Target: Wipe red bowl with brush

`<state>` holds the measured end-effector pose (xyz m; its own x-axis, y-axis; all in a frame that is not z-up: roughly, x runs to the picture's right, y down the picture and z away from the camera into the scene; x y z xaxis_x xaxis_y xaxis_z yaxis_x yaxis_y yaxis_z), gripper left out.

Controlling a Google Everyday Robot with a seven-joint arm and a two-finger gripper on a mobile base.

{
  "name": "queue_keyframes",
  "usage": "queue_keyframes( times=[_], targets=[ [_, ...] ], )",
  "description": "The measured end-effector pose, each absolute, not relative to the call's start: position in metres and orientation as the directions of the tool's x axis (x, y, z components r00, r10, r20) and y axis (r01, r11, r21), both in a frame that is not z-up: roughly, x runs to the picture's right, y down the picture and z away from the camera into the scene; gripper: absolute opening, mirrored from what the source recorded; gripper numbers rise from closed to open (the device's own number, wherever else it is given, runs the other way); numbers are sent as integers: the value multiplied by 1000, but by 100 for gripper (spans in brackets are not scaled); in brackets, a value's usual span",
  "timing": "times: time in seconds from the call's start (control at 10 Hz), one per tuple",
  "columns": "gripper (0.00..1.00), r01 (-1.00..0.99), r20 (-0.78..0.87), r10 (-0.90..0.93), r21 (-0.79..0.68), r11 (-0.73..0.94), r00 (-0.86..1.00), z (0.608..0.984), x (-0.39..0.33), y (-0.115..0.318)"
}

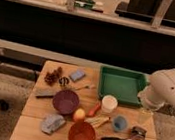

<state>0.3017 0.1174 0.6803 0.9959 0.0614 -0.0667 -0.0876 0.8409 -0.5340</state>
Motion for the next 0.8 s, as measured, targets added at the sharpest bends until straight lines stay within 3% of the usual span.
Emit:
queue_keyframes(
  times=[0.8],
  targets=[
    [80, -113, -36, 111, -552, 827, 993, 667, 314, 145]
  ],
)
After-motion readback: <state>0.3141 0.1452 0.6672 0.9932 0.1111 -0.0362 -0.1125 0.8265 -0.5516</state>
